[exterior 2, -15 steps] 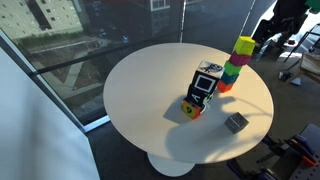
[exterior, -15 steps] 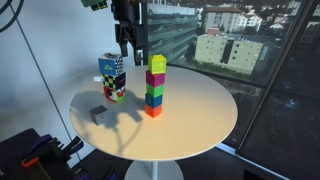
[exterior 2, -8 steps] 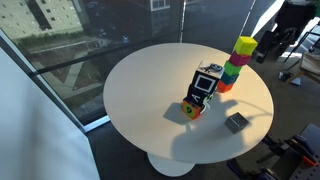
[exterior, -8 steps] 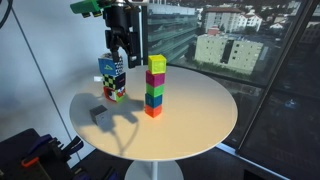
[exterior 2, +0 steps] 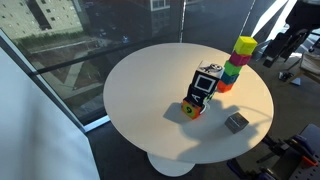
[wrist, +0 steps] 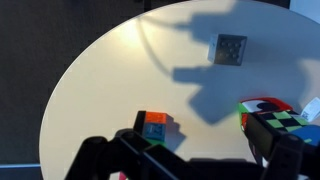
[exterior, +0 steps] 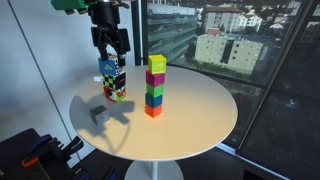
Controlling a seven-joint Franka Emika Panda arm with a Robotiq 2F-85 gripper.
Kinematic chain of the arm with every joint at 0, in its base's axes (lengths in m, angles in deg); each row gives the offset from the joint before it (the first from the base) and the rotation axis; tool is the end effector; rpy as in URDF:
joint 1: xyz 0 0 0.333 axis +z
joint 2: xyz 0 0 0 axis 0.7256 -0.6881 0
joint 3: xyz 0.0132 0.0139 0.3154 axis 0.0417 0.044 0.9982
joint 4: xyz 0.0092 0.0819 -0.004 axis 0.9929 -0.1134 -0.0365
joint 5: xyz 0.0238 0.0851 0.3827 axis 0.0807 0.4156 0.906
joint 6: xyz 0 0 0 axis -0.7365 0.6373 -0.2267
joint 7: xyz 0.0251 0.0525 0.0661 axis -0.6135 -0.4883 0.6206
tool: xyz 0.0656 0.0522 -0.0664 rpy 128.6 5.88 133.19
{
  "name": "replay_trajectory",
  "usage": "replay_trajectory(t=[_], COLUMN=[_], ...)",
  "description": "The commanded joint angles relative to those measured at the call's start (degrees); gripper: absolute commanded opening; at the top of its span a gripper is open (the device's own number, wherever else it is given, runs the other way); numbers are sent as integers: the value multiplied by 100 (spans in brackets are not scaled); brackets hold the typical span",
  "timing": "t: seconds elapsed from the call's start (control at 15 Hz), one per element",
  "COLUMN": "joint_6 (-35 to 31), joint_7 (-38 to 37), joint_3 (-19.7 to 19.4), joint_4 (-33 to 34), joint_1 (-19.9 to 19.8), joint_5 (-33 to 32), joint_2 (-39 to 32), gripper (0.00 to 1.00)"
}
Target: Pick up the light green block and put it on top of the mulberry pink block
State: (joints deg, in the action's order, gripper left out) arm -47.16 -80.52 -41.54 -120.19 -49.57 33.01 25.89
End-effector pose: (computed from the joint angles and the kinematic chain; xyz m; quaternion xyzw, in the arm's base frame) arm 0.4122 -0.0590 0.4275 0.9989 -0.0428 -0.0088 0.0171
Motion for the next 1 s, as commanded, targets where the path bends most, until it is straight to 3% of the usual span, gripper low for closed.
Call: replay_trajectory(t=[0.0,0.67,0.93], joint_6=[48,509,449], joint_7=[63,-269,-176], joint_3=[41,161,127], joint_4=[-285,-427,-355], joint_1=[17,-64,-39], joint_5=[154,156,134], joint_2=[495,1157,1044], gripper=[100,100,100])
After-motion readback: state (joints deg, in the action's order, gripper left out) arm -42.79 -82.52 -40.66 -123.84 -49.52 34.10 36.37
